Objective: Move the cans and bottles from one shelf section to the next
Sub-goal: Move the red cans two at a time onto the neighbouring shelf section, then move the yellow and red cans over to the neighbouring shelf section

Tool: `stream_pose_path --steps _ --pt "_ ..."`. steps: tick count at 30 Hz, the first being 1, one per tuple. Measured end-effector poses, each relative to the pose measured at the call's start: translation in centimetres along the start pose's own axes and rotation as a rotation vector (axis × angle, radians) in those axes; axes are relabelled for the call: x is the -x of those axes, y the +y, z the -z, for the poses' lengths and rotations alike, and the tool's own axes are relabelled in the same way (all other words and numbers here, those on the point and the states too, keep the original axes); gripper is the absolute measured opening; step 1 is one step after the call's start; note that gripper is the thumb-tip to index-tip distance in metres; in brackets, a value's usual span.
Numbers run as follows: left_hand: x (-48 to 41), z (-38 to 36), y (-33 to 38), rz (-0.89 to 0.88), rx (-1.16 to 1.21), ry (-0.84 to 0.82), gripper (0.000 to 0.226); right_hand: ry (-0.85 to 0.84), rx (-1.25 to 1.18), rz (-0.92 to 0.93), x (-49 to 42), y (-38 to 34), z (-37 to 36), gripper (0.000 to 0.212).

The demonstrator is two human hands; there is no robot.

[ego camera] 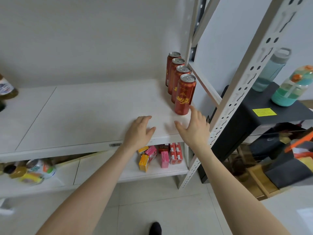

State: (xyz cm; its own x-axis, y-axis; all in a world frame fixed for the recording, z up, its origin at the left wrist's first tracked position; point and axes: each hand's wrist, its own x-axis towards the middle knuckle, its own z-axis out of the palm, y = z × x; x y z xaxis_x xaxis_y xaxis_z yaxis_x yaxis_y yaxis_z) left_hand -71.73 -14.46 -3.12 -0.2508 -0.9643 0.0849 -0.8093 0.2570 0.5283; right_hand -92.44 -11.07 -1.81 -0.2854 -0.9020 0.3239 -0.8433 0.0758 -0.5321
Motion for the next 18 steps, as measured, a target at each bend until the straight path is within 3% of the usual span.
stream_pose_path --steps 8,18 --pt "8.7 3.5 -3.9 0.041 -0.415 0.093 0.067 -0.096 0.334 0.182 6.6 -5.0 0.2 0.074" --pt "15.1 9.8 -12.9 0.064 -0.544 0.115 0.069 -0.134 0.417 0.204 12.7 -14.0 -3.5 0.076"
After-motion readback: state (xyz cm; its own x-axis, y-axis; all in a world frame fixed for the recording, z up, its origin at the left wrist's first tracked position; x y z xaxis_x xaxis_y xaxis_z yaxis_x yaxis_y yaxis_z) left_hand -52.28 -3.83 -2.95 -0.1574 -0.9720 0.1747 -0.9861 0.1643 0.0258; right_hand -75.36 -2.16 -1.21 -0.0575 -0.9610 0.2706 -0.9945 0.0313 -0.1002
